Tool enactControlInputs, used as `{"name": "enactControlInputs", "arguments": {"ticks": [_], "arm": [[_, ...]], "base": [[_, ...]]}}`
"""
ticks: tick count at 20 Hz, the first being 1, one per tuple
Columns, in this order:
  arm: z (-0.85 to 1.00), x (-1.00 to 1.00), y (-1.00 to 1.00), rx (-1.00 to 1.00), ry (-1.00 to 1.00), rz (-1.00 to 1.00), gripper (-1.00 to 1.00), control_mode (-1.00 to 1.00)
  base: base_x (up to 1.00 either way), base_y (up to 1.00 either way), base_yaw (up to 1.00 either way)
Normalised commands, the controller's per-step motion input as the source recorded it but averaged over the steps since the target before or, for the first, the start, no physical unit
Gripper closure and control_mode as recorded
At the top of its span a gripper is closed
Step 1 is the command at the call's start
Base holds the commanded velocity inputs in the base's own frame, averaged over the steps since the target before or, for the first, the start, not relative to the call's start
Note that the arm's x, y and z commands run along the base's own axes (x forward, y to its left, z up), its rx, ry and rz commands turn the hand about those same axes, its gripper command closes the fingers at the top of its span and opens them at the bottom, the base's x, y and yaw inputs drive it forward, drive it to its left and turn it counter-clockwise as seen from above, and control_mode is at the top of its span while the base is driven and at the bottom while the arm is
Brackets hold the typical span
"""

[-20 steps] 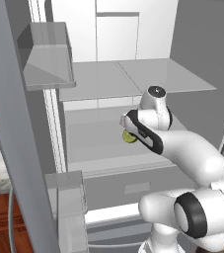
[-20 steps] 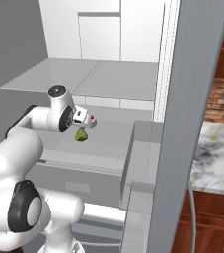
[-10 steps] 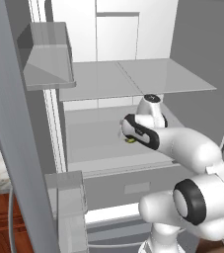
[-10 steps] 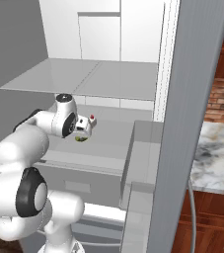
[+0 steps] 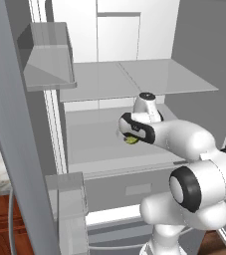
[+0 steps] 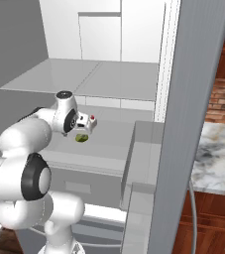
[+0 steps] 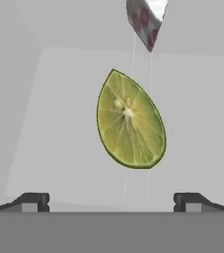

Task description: Take the lemon wedge from the fridge and place it on the plate with fish on the dining counter.

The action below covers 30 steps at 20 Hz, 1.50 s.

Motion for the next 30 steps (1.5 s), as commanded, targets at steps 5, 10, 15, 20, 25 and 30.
{"name": "enactControlInputs", "arguments": {"ticks": [5,10,15,20,25,30], "arm": [[-0.08,0.14,-0.02,-0.01,-0.19,0.0,-1.0,-1.0],[0.0,0.23,0.0,0.0,-0.01,0.0,-1.0,-1.0],[0.0,0.51,0.0,0.0,0.01,0.0,-1.0,-1.0],[-0.1,0.34,-0.07,0.0,0.0,0.03,-1.0,-1.0],[-0.26,0.0,-0.02,0.0,0.03,0.05,-1.0,-1.0],[-0.23,0.0,-0.01,0.0,0.05,0.04,-1.0,-1.0]], "base": [[0.0,0.0,0.0],[0.0,0.0,0.0],[0.0,0.0,0.0],[0.0,0.0,0.0],[0.0,0.0,0.0],[0.0,0.0,0.0]]}}
